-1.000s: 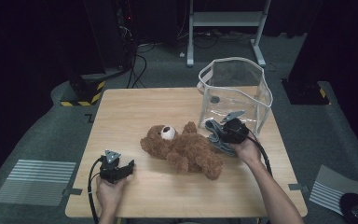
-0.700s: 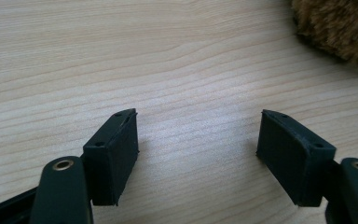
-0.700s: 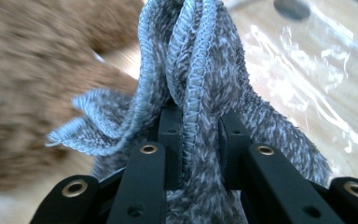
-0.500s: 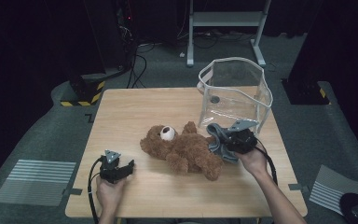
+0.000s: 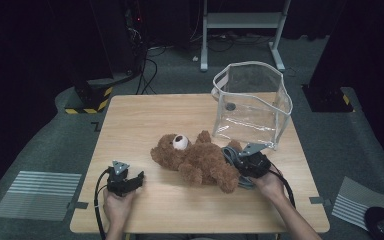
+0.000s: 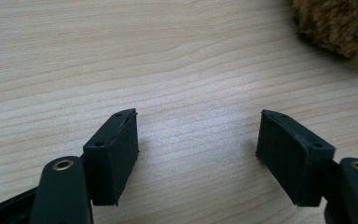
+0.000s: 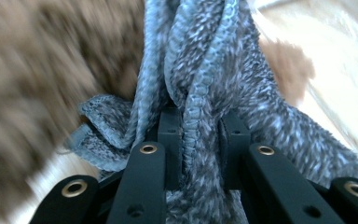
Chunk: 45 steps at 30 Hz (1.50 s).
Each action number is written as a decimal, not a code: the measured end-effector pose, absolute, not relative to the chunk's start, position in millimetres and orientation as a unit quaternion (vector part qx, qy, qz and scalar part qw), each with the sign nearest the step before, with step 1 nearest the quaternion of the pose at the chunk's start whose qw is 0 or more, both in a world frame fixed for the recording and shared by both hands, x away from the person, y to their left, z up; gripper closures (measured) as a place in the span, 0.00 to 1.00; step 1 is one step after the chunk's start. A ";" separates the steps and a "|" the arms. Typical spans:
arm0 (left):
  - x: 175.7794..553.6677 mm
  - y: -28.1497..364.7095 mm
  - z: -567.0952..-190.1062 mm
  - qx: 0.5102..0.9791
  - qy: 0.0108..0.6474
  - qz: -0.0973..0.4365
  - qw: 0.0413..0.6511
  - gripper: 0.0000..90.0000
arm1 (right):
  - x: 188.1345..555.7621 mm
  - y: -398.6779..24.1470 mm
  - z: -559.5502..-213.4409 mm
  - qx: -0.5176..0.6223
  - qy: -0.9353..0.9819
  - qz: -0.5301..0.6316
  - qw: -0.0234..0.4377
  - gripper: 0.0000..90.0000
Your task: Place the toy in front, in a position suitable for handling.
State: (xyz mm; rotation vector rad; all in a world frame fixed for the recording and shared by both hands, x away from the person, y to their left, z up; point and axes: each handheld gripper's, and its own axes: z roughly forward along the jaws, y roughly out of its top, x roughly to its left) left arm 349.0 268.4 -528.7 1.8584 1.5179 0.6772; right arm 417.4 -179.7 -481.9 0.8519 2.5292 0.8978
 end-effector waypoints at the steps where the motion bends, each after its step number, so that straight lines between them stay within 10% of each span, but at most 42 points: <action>1: 349.0 268.4 -528.7 0.706 0.577 0.257 0.319 0.33 | 417.7 -182.9 -483.6 0.301 0.888 0.308 0.164 0.84; 45: 350.1 266.5 -529.4 0.725 0.558 0.245 0.321 0.21 | 436.0 -177.0 -476.0 0.321 0.878 0.317 0.159 0.83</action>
